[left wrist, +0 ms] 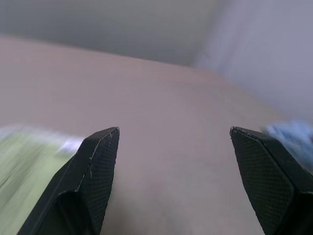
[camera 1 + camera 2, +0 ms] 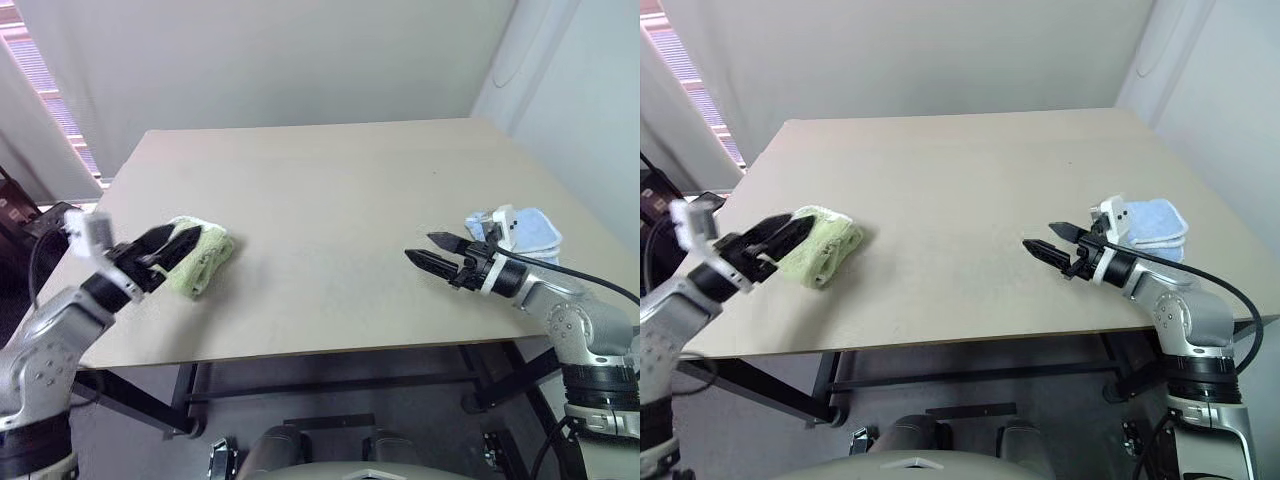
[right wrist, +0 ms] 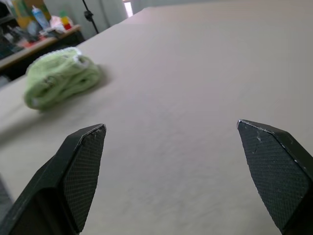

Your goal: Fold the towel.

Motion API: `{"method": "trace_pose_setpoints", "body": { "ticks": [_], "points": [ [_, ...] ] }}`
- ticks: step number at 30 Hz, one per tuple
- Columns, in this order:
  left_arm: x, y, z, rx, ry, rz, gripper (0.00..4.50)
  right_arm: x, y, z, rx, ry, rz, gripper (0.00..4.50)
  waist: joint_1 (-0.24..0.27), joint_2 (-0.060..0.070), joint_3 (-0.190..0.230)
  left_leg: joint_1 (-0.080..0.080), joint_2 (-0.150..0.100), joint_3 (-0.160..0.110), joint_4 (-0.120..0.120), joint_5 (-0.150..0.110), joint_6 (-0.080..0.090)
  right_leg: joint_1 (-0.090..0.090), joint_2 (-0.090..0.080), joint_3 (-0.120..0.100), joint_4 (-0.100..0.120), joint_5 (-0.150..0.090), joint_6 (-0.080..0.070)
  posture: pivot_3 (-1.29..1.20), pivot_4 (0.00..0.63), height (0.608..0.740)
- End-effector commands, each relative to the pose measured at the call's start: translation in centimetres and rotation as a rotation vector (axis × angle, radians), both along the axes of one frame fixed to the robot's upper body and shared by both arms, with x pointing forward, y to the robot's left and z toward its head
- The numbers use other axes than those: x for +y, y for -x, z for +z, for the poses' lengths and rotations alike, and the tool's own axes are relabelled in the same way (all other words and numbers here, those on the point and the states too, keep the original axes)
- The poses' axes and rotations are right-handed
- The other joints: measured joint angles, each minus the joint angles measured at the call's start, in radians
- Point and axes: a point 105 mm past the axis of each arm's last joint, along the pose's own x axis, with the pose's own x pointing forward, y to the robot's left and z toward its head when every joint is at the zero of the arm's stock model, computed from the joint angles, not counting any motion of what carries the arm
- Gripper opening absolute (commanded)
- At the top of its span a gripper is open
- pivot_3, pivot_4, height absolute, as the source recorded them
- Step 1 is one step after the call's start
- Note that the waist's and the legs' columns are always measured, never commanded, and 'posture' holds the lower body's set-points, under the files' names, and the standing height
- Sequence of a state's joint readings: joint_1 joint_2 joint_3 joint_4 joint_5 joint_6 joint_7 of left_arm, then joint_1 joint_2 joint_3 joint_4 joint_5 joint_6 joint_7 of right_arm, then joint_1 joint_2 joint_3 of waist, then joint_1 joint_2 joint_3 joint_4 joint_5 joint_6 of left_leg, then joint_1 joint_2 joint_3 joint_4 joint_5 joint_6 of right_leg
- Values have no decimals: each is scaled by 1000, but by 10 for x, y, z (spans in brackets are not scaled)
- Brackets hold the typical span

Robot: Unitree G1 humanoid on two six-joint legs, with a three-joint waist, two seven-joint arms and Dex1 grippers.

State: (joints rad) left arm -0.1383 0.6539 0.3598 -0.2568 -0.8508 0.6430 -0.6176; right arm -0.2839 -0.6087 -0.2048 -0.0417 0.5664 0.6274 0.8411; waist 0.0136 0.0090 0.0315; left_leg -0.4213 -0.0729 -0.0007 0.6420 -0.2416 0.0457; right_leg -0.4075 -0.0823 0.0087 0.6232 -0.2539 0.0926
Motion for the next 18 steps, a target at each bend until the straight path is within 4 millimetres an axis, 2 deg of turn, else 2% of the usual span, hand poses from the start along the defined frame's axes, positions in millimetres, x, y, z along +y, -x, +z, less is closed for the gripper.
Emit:
{"method": "trace_pose_setpoints", "body": {
  "ticks": [1, 3, 5, 7, 13, 15, 18],
  "points": [
    [-29, -1, 1, -93, -129, -203, 3811, -2, -3, 22, -135, 32, -28, 4500, -2, 2, 0, 0, 0, 0, -1, 0, 0, 0, 0, 0, -1, 0, 0, 0, 0, 736],
    [-39, -2, -3, -120, -163, -290, 3811, 1, -2, 21, -157, 58, -29, 4500, -6, 2, -1, 0, 0, 1, -3, 0, 0, -1, 1, 2, -3, 0, 0, 0, 0, 736],
    [-47, -4, -3, -127, -123, -361, 4391, 6, 3, 18, -144, 46, -8, 4500, -3, 1, 0, 0, 0, 2, -7, 1, -1, 0, 1, 3, -3, 0, 0, 0, 0, 736],
    [-50, -6, -2, -124, -94, -401, 4482, 9, 10, 19, -132, 1, 28, 4500, -1, 1, 0, 0, 0, 1, -10, 1, -2, -2, 1, 3, -3, 0, 0, 0, 0, 736],
    [-29, -13, -11, -118, -177, -349, 4482, 21, 17, 23, -116, -9, 73, 4500, -4, 1, 0, 0, 1, 1, -13, 2, -2, -4, 1, 3, -3, 0, 0, 0, 0, 736],
    [-29, -10, -15, -120, -183, -355, 4482, 20, 21, 25, -102, -5, 111, 4500, -2, 1, 0, 0, 1, 1, -11, 2, -2, -3, 1, 3, -3, 0, 0, 0, 0, 736],
    [-27, -5, -26, -91, -197, -366, 4482, 13, 15, 32, -112, -7, 96, 4500, -1, 1, 0, 0, 0, 1, -10, 1, -1, -1, 0, 3, -4, 0, -1, 0, 0, 736]
  ]
}}
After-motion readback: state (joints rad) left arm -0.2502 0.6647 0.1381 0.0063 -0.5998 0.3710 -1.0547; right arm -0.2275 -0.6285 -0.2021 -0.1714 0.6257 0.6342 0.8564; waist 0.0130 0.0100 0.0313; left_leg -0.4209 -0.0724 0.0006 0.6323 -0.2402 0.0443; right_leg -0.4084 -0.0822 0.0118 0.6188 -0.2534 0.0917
